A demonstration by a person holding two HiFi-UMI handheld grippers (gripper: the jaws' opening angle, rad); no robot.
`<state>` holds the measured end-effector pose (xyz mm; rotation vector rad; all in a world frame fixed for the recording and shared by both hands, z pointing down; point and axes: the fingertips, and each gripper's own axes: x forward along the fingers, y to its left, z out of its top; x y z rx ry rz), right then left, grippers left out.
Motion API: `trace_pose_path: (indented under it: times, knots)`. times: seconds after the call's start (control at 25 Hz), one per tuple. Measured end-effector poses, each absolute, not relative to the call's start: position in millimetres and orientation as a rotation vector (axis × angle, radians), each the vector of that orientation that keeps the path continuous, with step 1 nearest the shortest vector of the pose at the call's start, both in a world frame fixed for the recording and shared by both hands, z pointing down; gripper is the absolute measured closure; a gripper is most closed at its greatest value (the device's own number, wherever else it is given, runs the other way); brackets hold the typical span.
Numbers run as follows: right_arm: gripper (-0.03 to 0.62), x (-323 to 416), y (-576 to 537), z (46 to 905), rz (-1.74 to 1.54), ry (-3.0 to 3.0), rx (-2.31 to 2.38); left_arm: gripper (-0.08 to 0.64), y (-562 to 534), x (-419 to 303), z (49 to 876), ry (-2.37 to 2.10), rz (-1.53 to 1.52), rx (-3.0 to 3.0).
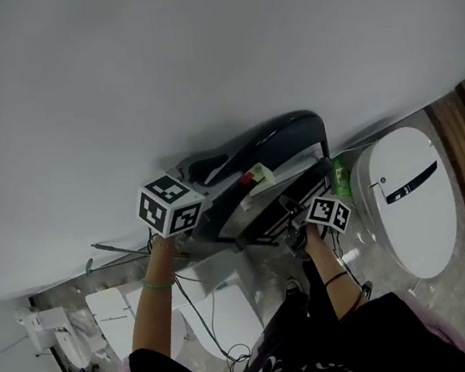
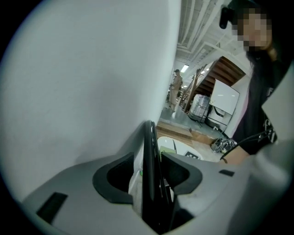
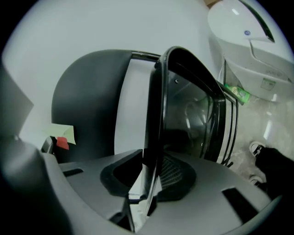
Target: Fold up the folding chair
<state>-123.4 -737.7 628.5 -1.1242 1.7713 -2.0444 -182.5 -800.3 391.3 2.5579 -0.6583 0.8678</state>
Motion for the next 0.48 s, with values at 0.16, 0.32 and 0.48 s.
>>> trace_pose_path:
  times: [0.16,0.32,0.48]
  knots:
    - [0.503,-123.9,-733.5,628.2,-2.086,1.85,-1.131,0.347,-805.0,-188.1,390.1,-0.735,0.824,2.534]
    - [0.464,-115.7,-724.1,630.8,-2.101,1.951,-1.221,0.336,-806.4,-193.2,384.2,-0.808,0.807,2.546]
    - [0.462,-106.0,-710.9,624.3,-2.072,2.113,-1.276,0.336,-805.8,-212.6,363.3,-0.886,0.675,2.509]
